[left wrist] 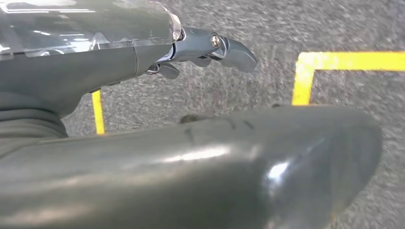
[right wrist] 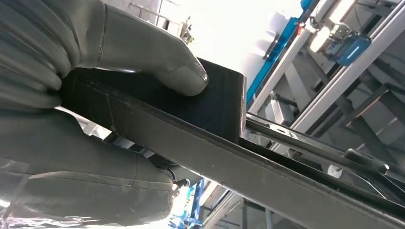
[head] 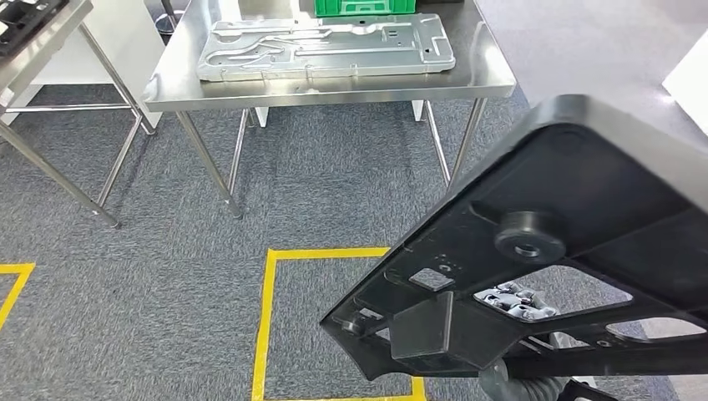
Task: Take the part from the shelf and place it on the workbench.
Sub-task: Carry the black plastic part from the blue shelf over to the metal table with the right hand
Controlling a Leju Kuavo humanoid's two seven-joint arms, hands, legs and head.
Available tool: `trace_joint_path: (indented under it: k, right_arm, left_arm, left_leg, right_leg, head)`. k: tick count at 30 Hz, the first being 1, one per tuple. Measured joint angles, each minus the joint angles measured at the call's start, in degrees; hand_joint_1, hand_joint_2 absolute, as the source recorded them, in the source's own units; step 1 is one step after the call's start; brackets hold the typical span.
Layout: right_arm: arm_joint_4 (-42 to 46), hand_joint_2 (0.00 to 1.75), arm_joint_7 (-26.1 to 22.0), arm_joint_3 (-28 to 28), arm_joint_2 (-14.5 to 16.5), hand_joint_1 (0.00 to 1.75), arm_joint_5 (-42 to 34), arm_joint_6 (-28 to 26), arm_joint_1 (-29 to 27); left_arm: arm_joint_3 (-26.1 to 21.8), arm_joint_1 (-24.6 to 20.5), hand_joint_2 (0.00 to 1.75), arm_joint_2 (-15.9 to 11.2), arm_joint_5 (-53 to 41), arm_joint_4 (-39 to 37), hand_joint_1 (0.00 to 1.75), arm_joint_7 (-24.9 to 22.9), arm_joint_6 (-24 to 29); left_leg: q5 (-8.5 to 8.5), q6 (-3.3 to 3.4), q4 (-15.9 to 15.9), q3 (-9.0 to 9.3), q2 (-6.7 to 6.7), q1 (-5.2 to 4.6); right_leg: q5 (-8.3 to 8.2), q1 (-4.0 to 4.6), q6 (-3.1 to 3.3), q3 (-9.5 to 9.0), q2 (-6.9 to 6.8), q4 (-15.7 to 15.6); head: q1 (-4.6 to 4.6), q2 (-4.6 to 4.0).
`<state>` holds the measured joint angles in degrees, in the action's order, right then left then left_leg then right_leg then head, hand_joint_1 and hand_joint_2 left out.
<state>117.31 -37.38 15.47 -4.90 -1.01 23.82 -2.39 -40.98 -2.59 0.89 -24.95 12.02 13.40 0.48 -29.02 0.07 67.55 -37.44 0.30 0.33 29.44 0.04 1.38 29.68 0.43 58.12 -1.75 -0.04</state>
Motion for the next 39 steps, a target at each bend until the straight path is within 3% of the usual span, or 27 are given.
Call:
trace_joint_path:
  k: [2, 7, 9, 11, 12, 13, 14, 16, 17, 18, 21, 23, 26, 28, 29, 31, 33, 35, 37, 39]
  right_arm:
    - [0.0, 1.75, -0.1, -0.1, 0.0, 1.71, -0.1, -0.1, -0.1]
    - [0.0, 1.75, -0.2, -0.4, 0.0, 1.71, -0.1, -0.1, -0.6]
    - [0.0, 1.75, -0.3, -0.6, 0.0, 1.71, -0.2, -0.1, -0.8]
    - [0.0, 1.75, -0.7, -0.7, 0.0, 1.71, -0.2, -0.1, -1.2]
    - [-0.1, 1.75, -1.0, -0.7, 0.0, 1.71, -0.2, 0.0, -1.5]
    - [-0.2, 1.75, -1.4, -0.7, 0.0, 1.71, -0.2, 0.0, -1.7]
    - [-0.3, 1.75, -1.7, -0.7, 0.0, 1.71, -0.2, 0.1, -1.8]
    - [-0.5, 1.75, -2.1, -0.8, -0.1, 1.71, -0.2, 0.1, -1.9]
    - [-0.6, 1.75, -2.2, -0.8, -0.1, 1.71, -0.2, 0.1, -2.0]
    - [-0.7, 1.75, -2.3, -0.9, -0.1, 1.71, -0.2, 0.1, -2.1]
    - [-0.9, 1.75, -2.3, -1.0, -0.2, 1.71, 0.0, 0.1, -2.5]
    - [-0.8, 1.75, -2.3, -1.0, -0.2, 1.71, 0.2, 0.0, -2.8]
    - [-0.8, 1.75, -2.3, -1.0, -0.1, 1.71, 0.7, 0.0, -3.3]
    - [-0.8, 1.75, -2.3, -1.0, -0.1, 1.71, 1.3, -0.2, -3.9]
    - [-0.8, 1.75, -2.3, -1.0, -0.1, 1.71, 1.8, -0.3, -4.0]
    - [-0.8, 1.75, -2.3, -1.0, -0.1, 1.71, 2.7, -0.7, -4.2]
    - [-1.0, 1.75, -2.3, -1.0, -0.1, 1.71, 3.4, -1.2, -4.5]
    - [-1.1, 1.75, -2.2, -1.0, 0.0, 1.71, 3.4, -1.5, -4.7]
    - [-1.0, 1.75, -2.3, -1.1, 0.0, 1.71, 2.8, -1.6, -4.6]
    - [-0.9, 1.75, -2.3, -1.2, 0.0, 1.71, 2.2, -1.6, -4.6]
  left_arm:
    - [-0.1, 0.0, 0.0, -0.1, -0.2, 0.0, 0.0, 0.1, 0.0]
    - [-0.4, 0.0, 0.0, -0.2, -0.5, 0.1, 0.0, 0.1, -0.1]
    - [-0.4, -0.1, 0.0, -0.2, -0.5, 0.1, 0.0, 0.2, -0.1]
    - [-0.4, -0.1, 0.0, -0.2, -0.5, 0.1, 0.0, 0.2, 0.0]
    - [-0.4, 0.0, 0.0, -0.2, -0.4, 0.1, 0.0, 0.2, 0.0]
    - [-0.5, 0.1, 0.0, -0.2, -0.4, 0.1, 0.0, 0.2, 0.0]
    - [-0.6, 0.2, 0.0, -0.1, -0.4, 0.1, 0.0, 0.2, 0.0]
    - [-0.7, 0.3, 0.0, 0.1, -0.3, 0.1, 0.0, 0.3, 0.0]
    - [-0.8, 0.3, 0.0, 0.1, -0.3, 0.1, 0.0, 0.4, 0.0]
    - [-0.9, 0.2, 0.0, 0.2, -0.3, 0.1, 0.0, 0.4, 0.1]
    - [-1.1, 0.2, 0.0, 0.2, -0.2, 0.1, 0.0, 0.5, 0.2]
    - [-1.2, 0.1, 0.0, 0.3, -0.2, 0.1, 0.0, 0.6, 0.2]
    - [-1.4, 0.2, 0.0, 0.4, -0.3, 0.1, 0.0, 0.8, 0.2]
    - [-1.5, 0.4, 0.0, 0.4, -0.3, 0.1, 0.0, 1.0, 0.2]
    - [-1.6, 0.5, 0.0, 0.4, -0.4, 0.1, 0.0, 1.0, 0.2]
    - [-1.8, 0.6, 0.0, 0.4, -0.6, 0.1, 0.0, 1.1, 0.1]
    - [-2.1, 0.5, 0.0, 0.3, -0.8, 0.1, 0.0, 1.2, 0.1]
    - [-2.3, 0.4, 0.0, 0.3, -1.0, 0.2, 0.0, 1.3, 0.0]
    - [-2.4, 0.4, 0.0, 0.4, -1.1, 0.2, 0.0, 1.3, 0.0]
    - [-2.7, 0.4, 0.0, 0.4, -1.3, 0.3, 0.0, 1.4, 0.0]
  left_leg:
    - [2.95, 0.88, -6.5, 2.52, 0.01, -0.45]
    - [2.46, 1.95, -10.0, 5.23, -0.21, -0.46]
    - [2.2, 2.33, -10.6, 6.38, -0.23, -0.23]
    - [1.61, 2.42, -10.6, 6.87, -0.27, -0.19]
    - [1.22, 2.31, -10.6, 7.21, -0.3, -0.16]
    - [0.77, 2.12, -10.6, 7.73, -0.32, -0.09]
    - [0.25, 1.89, -10.6, 8.44, -0.34, 0.02]
    - [-0.95, 1.29, -10.5, 10.0, -0.34, 0.23]
    - [-1.49, 0.93, -10.5, 10.54, -0.37, 0.27]
    - [-1.98, 0.52, -10.6, 10.81, -0.38, 0.26]
    - [-2.34, -0.64, -9.8, 11.28, -0.32, 0.25]
    - [-2.59, -1.0, -6.4, 9.91, -0.32, 0.35]
    - [-6.41, -1.47, 4.2, 3.06, -0.33, 0.44]
    - [-7.89, -1.43, 6.9, -0.24, -0.33, 0.41]
    - [-6.78, -1.19, 5.4, -0.57, -0.28, 0.35]
    - [-1.21, -0.05, -1.5, 0.73, 0.68, -0.11]
    - [2.15, 1.07, -6.6, 1.72, 2.06, -0.94]
    - [2.18, 1.68, -8.0, 1.98, 2.15, -1.35]
    - [2.72, 2.31, -9.0, 3.45, 1.47, -1.02]
    - [2.68, 2.75, -9.7, 5.08, 0.97, -0.65]
  right_leg:
    - [0.94, 0.26, -0.32, -0.95, 0.08, -0.1]
    - [1.2, 0.05, -1.98, -1.49, -0.04, 1.5]
    - [3.4, -0.2, -2.56, 1.24, -0.1, 6.2]
    - [6.12, -0.58, -3.2, 6.26, -0.11, 13.0]
    - [6.5, -0.8, -3.48, 8.29, -0.12, 15.0]
    - [5.79, -1.0, -3.74, 9.41, -0.14, 15.2]
    - [3.88, -1.18, -3.88, 9.43, -0.19, 13.3]
    - [-1.6, -1.38, -3.96, 7.52, -0.41, 6.1]
    - [-3.13, -1.32, -3.67, 6.69, -0.59, 3.3]
    - [-4.04, -1.16, -3.27, 6.25, -0.73, 1.7]
    - [-3.85, -0.95, -1.66, 5.65, -0.56, 1.1]
    - [-3.41, -1.06, -0.81, 4.67, -0.43, 0.9]
    - [-2.25, -0.89, -0.08, 3.39, -0.38, 0.7]
    - [-1.28, -0.64, 0.06, 2.3, -0.25, 0.7]
    - [-0.74, -0.5, 0.1, 1.58, -0.31, 0.7]
    - [0.44, -0.26, 0.09, 0.03, -0.68, 0.7]
    - [1.46, -0.13, -0.34, -1.03, -1.11, 0.5]
    - [1.72, -0.09, -1.14, -1.85, -1.48, 0.5]
    - [1.83, -0.09, -1.85, -2.52, -1.56, 1.3]
    - [3.11, -0.26, -2.46, -0.97, -1.1, 5.1]
  head:
    - [-0.1, 0.0]
    - [-0.22, 0.0]
    - [-0.37, -0.01]
    - [-0.43, -0.01]
    - [-0.42, 0.0]
    - [-0.42, 0.0]
    - [-0.42, 0.0]
    - [-0.43, 0.0]
    - [-0.45, 0.0]
    - [-0.44, 0.0]
    - [-0.37, 0.0]
    - [-0.28, 0.0]
    - [-0.09, 0.0]
    - [-0.1, 0.0]
    - [-0.09, 0.0]
    - [-0.1, -0.01]
    - [-0.17, -0.01]
    - [-0.14, 0.0]
    - [-0.06, 0.0]
    - [-0.19, 0.0]
